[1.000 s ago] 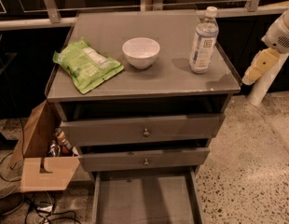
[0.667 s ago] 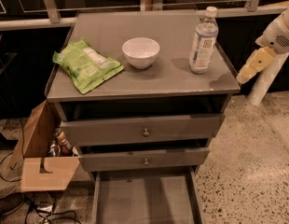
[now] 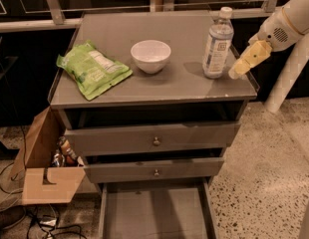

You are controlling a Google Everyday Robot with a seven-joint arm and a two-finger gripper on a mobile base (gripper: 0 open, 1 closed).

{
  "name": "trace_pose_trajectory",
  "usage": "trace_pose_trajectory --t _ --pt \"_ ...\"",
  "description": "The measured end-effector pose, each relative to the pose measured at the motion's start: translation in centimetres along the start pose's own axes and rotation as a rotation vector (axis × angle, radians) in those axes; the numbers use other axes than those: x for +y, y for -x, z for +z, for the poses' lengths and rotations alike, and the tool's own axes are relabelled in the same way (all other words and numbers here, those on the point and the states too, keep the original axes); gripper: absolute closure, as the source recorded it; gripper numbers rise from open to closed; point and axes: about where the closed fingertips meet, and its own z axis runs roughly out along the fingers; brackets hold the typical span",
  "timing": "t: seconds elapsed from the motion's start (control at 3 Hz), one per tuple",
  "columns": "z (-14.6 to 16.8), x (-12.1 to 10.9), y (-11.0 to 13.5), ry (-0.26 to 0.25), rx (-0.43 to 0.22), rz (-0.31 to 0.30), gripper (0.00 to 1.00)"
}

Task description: Place blue plastic bottle into bottom drawer

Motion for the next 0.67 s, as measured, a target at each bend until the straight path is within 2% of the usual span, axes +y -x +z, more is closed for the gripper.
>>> trace_pose_trajectory --t 0.33,0.67 --pt "0.1 0.0 0.0 0.002 -0.002 0.002 0.0" --pt "1.4 -0.2 0.0 0.018 -0.053 0.054 0.0"
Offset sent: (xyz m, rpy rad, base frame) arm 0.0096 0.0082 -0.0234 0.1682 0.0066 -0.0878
